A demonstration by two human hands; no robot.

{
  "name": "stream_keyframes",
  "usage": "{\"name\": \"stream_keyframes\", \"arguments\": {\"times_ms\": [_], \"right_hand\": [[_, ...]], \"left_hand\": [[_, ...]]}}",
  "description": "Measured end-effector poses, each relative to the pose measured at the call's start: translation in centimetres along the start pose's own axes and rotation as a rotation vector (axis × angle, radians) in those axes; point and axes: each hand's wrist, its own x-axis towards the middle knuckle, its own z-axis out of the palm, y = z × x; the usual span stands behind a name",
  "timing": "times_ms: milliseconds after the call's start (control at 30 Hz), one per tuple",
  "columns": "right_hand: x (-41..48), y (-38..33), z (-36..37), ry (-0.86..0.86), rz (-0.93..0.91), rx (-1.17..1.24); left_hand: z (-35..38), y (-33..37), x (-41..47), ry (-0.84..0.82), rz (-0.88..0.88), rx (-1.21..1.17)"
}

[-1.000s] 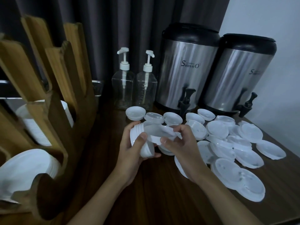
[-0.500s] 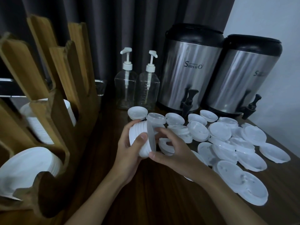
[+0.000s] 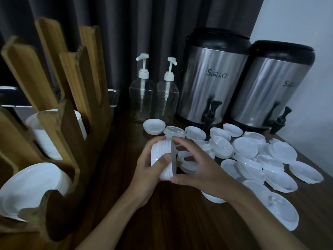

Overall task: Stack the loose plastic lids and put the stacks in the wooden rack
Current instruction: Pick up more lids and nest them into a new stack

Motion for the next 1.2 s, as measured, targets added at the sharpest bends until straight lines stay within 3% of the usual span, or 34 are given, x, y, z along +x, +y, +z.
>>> {"name": "stream_keyframes", "arguments": {"times_ms": [233,500,667,767,933,1200], "right_hand": [[0.0,0.5,-0.2,-0.001,-0.076,-0.087],[-1.2,1.5,-0.3,0.005,-0.006,-0.068],[-2.8,2.1,-1.6,-0.024,0.107,-0.241],[-4.2,2.8,-3.2,0.022,0.198,-0.318],[-5.2,4.3,-4.1,-0.083,0.32,-0.506],[-5.3,4.7,-3.8,0.009,0.337,-0.39]], "left_hand": [[0.0,-0.3,-0.1,-0.074,-0.026,0.017],[0.7,-0.9,-0.4,-0.084,0.043,0.198],[1.3,-1.3,-0.6,-0.076,0.116,0.336],[1.2,-1.6,-0.5,-0.063,0.061,0.285],[1.2,-1.9,-0.4,-0.045,0.018,0.244],[0.8,-2.3,-0.2,-0.039,0.003,0.229]]}}
